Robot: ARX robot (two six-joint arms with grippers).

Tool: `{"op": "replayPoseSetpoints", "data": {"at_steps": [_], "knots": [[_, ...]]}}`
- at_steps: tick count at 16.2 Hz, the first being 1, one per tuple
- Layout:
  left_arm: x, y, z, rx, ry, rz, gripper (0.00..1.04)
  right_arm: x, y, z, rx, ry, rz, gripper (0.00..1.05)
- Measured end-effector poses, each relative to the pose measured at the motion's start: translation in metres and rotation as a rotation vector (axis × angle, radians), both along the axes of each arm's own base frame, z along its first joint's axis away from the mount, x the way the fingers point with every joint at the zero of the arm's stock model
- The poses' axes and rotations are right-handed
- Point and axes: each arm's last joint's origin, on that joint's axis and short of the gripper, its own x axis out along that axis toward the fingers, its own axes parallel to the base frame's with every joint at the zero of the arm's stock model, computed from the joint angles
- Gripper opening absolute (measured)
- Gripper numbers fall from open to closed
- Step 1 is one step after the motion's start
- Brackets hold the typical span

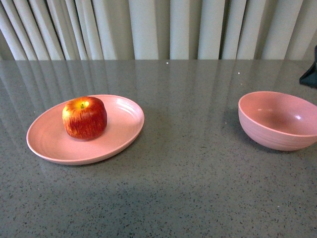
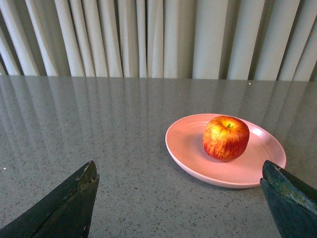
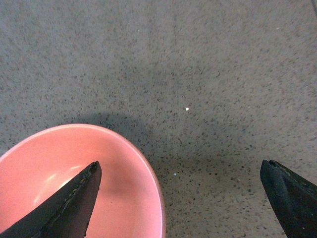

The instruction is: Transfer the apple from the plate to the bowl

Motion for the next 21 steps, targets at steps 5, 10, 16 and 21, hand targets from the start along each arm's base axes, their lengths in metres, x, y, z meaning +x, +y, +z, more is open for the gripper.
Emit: {"op": "replayPoseSetpoints", "data": {"at_steps": [5, 10, 16, 21], "knots": [[0.0, 0.0, 0.0, 0.0, 0.0, 0.0, 0.98, 0.012, 0.007, -0.037, -0.01, 0.129, -0.008, 0.98], [0.0, 0.0, 0.0, 0.0, 0.0, 0.0, 0.98, 0.011, 0.011, -0.045, 0.04, 0.182, -0.034, 0.67], [0.0, 0.0, 0.0, 0.0, 0.0, 0.0, 0.98, 0.012, 0.017, -0.042, 0.069, 0.184, -0.03, 0.11], [0.0, 0.0, 0.0, 0.0, 0.0, 0.0, 0.98, -0.005, 0.102, 0.017, 0.113, 0.073, 0.203, 0.03]]}}
